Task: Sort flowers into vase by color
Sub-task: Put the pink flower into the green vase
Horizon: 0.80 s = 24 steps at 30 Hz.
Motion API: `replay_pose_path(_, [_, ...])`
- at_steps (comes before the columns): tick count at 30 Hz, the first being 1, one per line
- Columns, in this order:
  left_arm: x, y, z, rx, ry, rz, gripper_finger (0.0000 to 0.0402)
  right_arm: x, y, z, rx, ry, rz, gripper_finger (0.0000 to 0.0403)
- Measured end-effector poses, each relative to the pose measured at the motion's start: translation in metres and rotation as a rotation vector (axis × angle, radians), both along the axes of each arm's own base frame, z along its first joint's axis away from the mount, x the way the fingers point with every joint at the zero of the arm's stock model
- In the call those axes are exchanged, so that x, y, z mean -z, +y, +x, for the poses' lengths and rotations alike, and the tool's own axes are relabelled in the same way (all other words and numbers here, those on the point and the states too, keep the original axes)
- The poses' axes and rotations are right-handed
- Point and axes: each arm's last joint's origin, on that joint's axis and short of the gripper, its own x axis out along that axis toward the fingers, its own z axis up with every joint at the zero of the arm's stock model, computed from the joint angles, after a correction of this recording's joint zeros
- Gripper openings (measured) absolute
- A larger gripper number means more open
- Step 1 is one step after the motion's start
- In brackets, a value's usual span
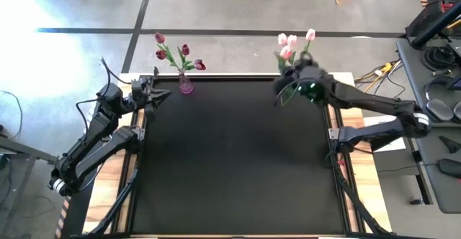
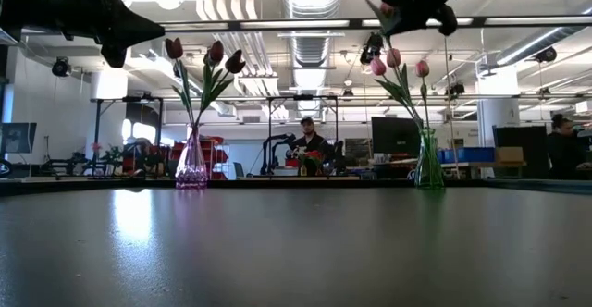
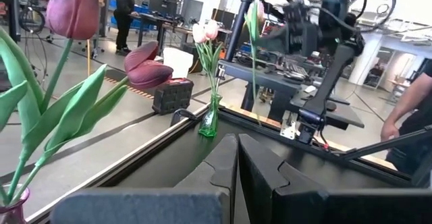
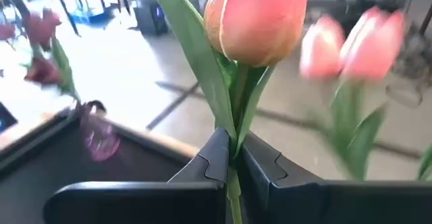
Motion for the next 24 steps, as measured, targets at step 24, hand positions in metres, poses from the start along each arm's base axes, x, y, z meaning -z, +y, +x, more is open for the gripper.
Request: replay_pose_path(24, [0.0, 0.001, 0.0, -0.031, 0.003, 0.0, 0.0, -0.023, -0.083, -0.047, 0.178, 0.083, -0.299, 0.0012])
